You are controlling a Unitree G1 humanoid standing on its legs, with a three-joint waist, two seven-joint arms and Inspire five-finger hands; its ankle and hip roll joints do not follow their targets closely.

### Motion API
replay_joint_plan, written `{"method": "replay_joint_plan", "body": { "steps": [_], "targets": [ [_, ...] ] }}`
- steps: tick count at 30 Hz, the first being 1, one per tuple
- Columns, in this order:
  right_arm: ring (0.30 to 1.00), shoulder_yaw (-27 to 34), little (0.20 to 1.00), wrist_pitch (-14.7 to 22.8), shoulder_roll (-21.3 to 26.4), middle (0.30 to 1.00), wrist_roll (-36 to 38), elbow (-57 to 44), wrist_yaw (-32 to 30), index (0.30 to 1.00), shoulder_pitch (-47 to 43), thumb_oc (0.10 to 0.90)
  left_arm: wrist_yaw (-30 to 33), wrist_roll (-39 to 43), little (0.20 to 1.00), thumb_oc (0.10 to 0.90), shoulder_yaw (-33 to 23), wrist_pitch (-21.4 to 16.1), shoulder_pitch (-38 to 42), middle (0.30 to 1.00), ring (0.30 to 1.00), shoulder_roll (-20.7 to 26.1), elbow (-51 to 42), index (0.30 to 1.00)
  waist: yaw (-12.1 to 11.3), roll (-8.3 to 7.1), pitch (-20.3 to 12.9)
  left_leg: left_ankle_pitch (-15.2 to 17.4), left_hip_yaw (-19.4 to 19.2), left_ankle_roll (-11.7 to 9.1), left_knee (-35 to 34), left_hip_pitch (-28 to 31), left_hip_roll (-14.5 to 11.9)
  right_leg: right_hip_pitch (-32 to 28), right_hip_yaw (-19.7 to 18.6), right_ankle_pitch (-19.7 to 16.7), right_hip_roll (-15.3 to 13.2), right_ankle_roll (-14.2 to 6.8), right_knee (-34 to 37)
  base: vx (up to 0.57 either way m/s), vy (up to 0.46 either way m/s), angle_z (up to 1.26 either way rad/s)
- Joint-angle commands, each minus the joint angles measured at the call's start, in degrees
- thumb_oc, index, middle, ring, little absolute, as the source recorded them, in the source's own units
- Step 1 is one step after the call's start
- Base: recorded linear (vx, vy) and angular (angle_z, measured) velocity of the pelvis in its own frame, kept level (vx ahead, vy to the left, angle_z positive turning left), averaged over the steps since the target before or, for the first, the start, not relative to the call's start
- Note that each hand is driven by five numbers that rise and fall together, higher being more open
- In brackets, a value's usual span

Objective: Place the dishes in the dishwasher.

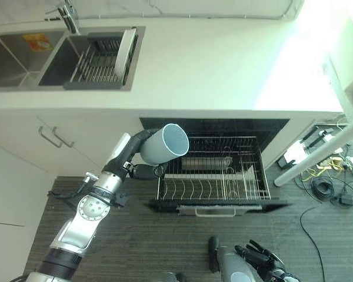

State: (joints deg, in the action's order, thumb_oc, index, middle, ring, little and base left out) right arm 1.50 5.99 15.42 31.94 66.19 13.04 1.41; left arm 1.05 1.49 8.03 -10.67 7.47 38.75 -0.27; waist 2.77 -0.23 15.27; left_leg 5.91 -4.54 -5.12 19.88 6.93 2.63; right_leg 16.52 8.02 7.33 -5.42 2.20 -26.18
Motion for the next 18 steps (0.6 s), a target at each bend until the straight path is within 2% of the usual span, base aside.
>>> {"method": "replay_joint_plan", "body": {
  "steps": [1, 2, 3, 5, 6, 8, 12, 18],
  "targets": [
    [0.900, 2.0, 0.900, 0.8, 5.2, 0.900, 1.5, 4.9, 0.1, 0.900, 0.9, 0.800, 2.6, 3.5, 0.300, 0.400, -5.1, -4.1, 8.9, 0.300, 0.300, 2.3, -9.0, 0.300, 1.7, 2.28, -3.0, 5.6, -1.7, 3.8, -2.7, -11.5, -5.0, -8.7, -0.1, 2.2, -0.6, -8.2, 9.0, -0.02, 0.031, 0.29],
    [0.900, 2.2, 0.900, 0.8, 5.4, 0.900, 1.9, 5.1, 0.3, 0.900, 0.9, 0.800, 2.4, 3.6, 0.300, 0.400, -5.0, -4.1, 9.0, 0.300, 0.300, 2.5, -9.1, 0.300, 1.7, 2.63, -2.9, 5.2, -1.7, 3.3, -2.7, -12.4, -5.6, -8.8, 0.2, 2.5, -0.5, -8.2, 9.0, -0.01, 0.073, 0.46],
    [0.900, 2.4, 0.900, 1.1, 5.8, 0.900, 2.6, 5.3, 0.5, 0.900, 1.0, 0.800, 2.1, 4.0, 0.300, 0.400, -4.9, -3.8, 9.2, 0.300, 0.300, 2.7, -9.6, 0.300, 1.6, 3.19, -2.6, 3.3, -2.4, 2.2, -2.7, -14.9, -7.0, -9.7, 0.7, 3.3, -0.6, -8.2, 9.0, 0.02, 0.035, 0.29],
    [0.900, 2.9, 0.900, 1.5, 5.8, 0.900, 2.7, 4.8, 0.5, 0.900, 1.2, 0.800, 1.9, 3.6, 0.300, 0.400, -4.8, -4.1, 9.1, 0.300, 0.300, 2.3, -9.8, 0.300, 1.8, 3.41, -2.7, 2.6, -3.2, 2.1, -2.7, -15.8, -8.4, -9.9, 1.3, 4.1, -1.7, -8.3, 9.0, -0.01, 0.131, 0.21],
    [0.900, 2.8, 0.900, 1.6, 6.0, 0.900, 3.0, 4.5, 0.3, 0.900, 1.0, 0.800, 2.2, 3.4, 0.300, 0.400, -5.0, -4.3, 8.5, 0.300, 0.300, 2.2, -10.0, 0.300, 1.7, 4.22, -3.1, 3.4, -2.1, 2.1, -2.7, -16.2, -8.2, -9.5, 1.4, 4.3, -1.8, -8.4, 9.0, -0.02, 0.221, -0.14],
    [0.900, 3.2, 0.900, 1.7, 5.9, 0.900, 4.6, 4.4, 0.4, 0.900, 1.2, 0.800, 2.2, 3.7, 0.300, 0.400, -5.5, -4.6, 7.8, 0.300, 0.300, 2.3, -10.2, 0.300, 2.0, 4.99, -3.7, 3.9, -2.6, 1.8, -2.7, -16.0, -8.8, -9.4, 2.2, 4.4, -2.4, -8.7, 9.0, 0.00, 0.161, -0.57],
    [0.900, 2.8, 0.900, 2.0, 4.4, 0.900, 4.7, 3.9, 0.5, 0.900, 1.7, 0.800, 2.4, 4.1, 0.300, 0.400, -6.2, -4.9, 7.3, 0.300, 0.300, 2.9, -9.6, 0.300, 2.1, 5.11, -4.6, 5.3, -2.1, 2.4, -2.7, -15.7, -7.7, -9.3, 1.5, 4.3, -2.5, -9.2, 9.0, 0.01, 0.103, -0.27],
    [0.900, 2.0, 0.900, 0.4, 1.9, 0.900, 4.2, 3.4, -1.3, 0.900, 2.3, 0.800, 2.3, 3.0, 0.300, 0.400, -6.6, -4.9, 7.1, 0.300, 0.300, 3.3, -9.0, 0.300, 1.9, 4.18, -5.6, 7.1, -2.5, 3.6, -2.7, -15.2, -6.8, -8.5, 0.6, 3.6, -2.7, -10.1, 9.0, 0.00, 0.019, -0.05]
  ]
}}
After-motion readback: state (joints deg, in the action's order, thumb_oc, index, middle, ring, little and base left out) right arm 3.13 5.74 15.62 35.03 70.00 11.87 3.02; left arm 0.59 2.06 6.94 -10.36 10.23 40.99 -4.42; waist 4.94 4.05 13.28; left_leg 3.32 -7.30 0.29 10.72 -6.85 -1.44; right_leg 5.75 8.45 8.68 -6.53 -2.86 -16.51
